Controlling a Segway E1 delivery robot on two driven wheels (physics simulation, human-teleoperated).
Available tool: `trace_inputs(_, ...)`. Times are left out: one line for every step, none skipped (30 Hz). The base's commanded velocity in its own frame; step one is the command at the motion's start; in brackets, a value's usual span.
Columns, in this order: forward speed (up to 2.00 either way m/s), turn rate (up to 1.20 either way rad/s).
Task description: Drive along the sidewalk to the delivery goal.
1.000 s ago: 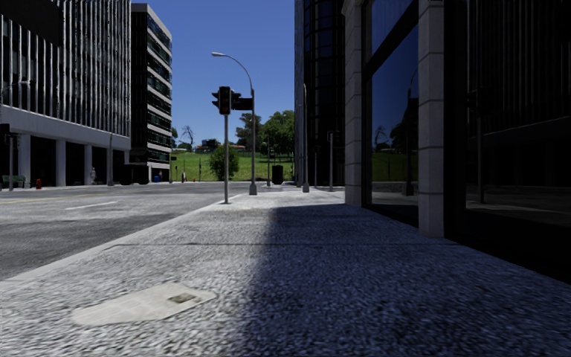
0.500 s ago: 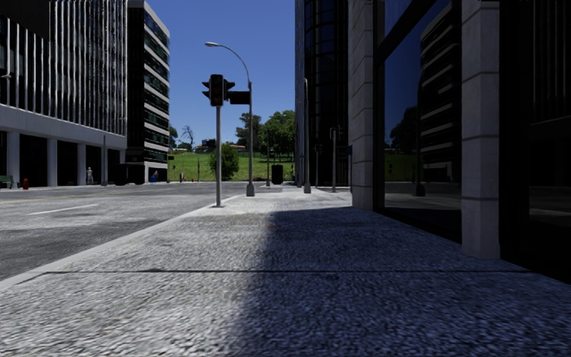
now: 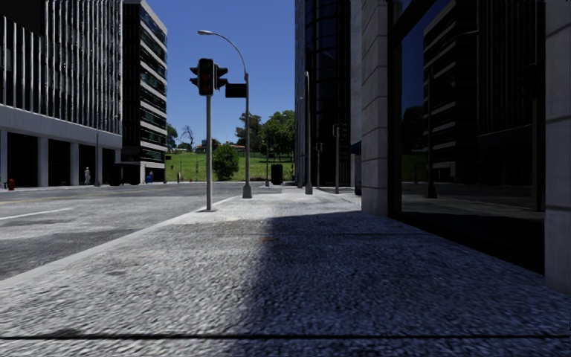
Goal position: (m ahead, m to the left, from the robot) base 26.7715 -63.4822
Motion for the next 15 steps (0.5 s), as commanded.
trace_inputs(2.00,0.00)
trace_inputs(2.00,0.00)
trace_inputs(2.00,0.00)
trace_inputs(2.00,0.00)
trace_inputs(2.00,0.00)
trace_inputs(2.00,0.00)
trace_inputs(2.00,0.00)
trace_inputs(2.00,0.00)
trace_inputs(2.00,0.00)
trace_inputs(2.00,0.00)
trace_inputs(2.00,0.00)
trace_inputs(2.00,0.00)
trace_inputs(2.00,0.00)
trace_inputs(2.00,0.00)
trace_inputs(2.00,0.00)
